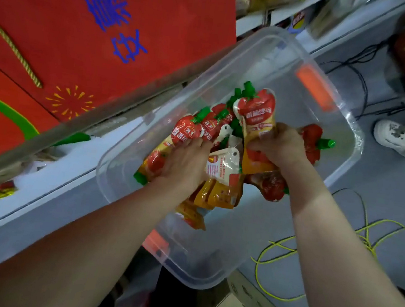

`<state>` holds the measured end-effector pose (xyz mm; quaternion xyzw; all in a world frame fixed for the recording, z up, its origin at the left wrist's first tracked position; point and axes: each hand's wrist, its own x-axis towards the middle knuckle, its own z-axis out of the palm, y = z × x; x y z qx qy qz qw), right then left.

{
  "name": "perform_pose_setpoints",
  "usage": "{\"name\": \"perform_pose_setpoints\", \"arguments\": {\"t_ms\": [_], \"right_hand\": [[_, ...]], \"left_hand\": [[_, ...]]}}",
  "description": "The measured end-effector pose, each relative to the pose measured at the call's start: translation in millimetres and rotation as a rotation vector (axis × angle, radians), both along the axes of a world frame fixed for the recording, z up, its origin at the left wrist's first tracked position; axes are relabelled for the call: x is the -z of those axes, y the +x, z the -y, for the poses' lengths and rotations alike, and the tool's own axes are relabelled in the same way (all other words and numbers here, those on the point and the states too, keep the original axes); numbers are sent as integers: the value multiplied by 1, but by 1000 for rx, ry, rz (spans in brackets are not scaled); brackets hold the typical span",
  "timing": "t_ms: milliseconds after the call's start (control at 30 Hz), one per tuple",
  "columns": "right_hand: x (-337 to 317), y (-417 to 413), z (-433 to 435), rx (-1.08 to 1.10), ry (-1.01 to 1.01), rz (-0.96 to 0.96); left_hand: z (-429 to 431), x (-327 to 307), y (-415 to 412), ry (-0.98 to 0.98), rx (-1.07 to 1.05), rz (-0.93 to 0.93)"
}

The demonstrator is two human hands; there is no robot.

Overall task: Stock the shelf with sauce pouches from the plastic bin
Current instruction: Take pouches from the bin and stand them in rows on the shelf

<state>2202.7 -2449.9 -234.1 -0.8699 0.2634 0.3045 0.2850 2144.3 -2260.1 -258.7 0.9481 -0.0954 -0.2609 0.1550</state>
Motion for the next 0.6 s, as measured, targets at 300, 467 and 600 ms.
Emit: {"name": "perform_pose_setpoints", "arguments": {"t_ms": [300, 467, 600], "right_hand": [[-44, -35, 17, 165, 132, 231], [-48, -42, 12, 130, 113, 222], [-29, -44, -3, 121, 120, 194]], "left_hand": [[4, -64, -4, -505, 155, 273], [-26, -40, -2, -387, 61, -111], [-25, -29, -6, -228, -169, -69]]}}
